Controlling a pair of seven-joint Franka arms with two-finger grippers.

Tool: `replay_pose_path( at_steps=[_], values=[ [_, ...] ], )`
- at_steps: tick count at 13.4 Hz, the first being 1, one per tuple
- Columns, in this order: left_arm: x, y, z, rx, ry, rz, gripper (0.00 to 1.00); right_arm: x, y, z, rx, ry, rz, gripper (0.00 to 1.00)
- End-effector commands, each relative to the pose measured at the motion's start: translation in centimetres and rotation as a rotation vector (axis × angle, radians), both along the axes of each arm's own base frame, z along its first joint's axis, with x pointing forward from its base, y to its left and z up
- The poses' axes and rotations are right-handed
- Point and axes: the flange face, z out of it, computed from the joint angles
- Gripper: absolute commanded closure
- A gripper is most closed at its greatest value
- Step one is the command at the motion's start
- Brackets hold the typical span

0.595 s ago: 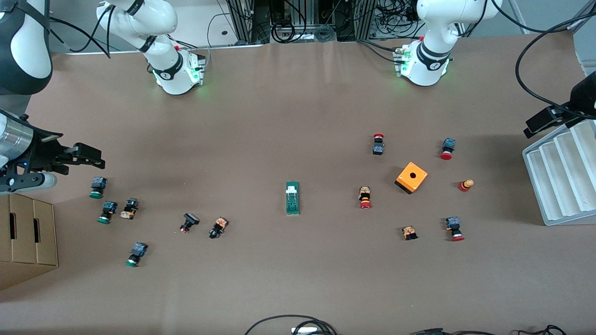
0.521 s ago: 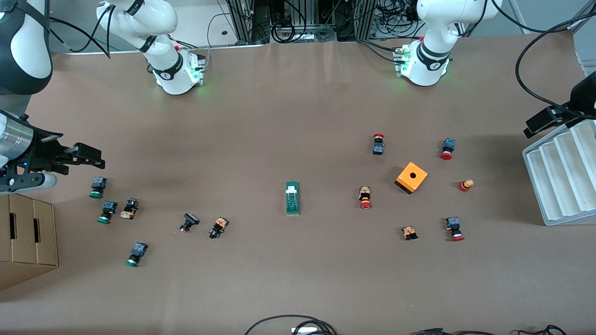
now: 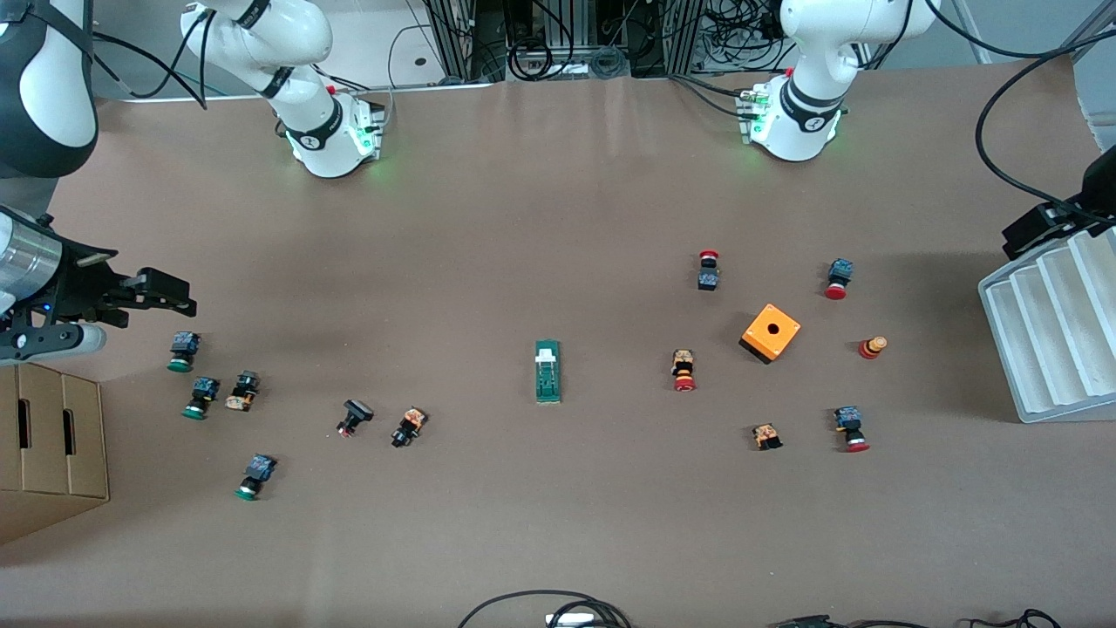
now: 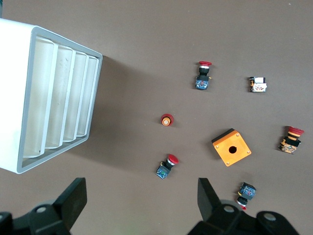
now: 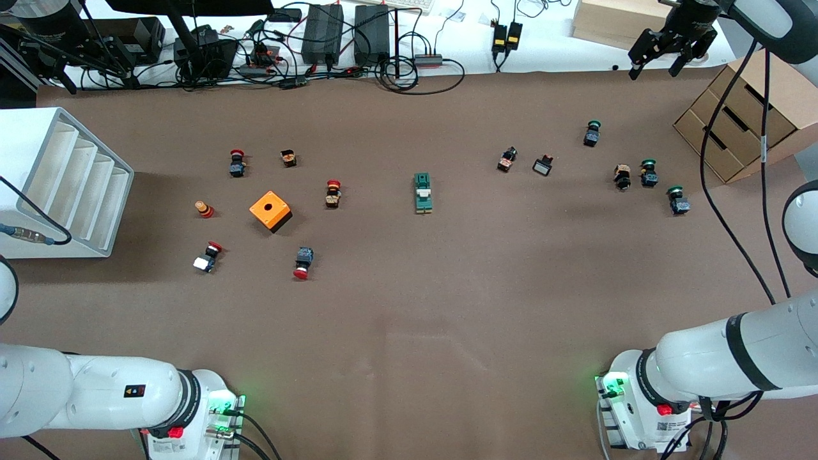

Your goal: Close load switch with both arms

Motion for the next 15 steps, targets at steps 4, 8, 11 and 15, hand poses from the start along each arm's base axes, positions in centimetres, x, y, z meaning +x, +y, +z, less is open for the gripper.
replay_pose_path(
  at_steps=[4, 8, 11, 15],
  values=[
    [-0.2, -0.1, -0.1, -0.039, 0.050, 0.004, 0.00, -0.1, 0.5, 0.2, -0.005, 0.011, 0.009, 0.00],
    [-0.3, 0.1, -0.1, -0.039, 0.054, 0.008, 0.00, 0.0, 0.5, -0.3, 0.003, 0.021, 0.017, 0.00],
    [-0.4, 0.1, -0.3, -0.041, 0.071, 0.013, 0.00, 0.3, 1.0, -0.7, 0.038, 0.019, 0.017, 0.00],
    [-0.6, 0.1, -0.3, -0.042, 0.080, 0.014, 0.00, 1.1, 3.9, -1.4, 0.053, 0.000, 0.049, 0.00]
  ],
)
